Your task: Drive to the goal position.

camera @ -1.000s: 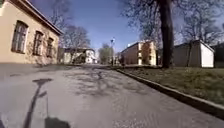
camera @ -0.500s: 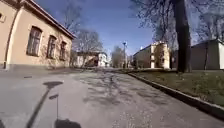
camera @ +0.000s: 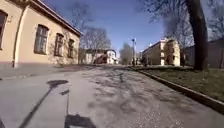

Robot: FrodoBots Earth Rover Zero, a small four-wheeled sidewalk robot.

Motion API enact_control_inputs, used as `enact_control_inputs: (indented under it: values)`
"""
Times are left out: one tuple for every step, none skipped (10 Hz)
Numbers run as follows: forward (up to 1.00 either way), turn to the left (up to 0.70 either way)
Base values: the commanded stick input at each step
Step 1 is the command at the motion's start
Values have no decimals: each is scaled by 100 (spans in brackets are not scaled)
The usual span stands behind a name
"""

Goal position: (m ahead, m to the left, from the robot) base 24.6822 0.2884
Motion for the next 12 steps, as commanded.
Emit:
enact_control_inputs:
  values:
    - [85, 0]
    - [85, 0]
    - [85, 0]
    - [85, 0]
    - [85, 0]
    - [85, 0]
    - [85, 0]
    - [85, 0]
    - [85, 0]
    - [85, 0]
    - [85, 0]
    - [85, 0]
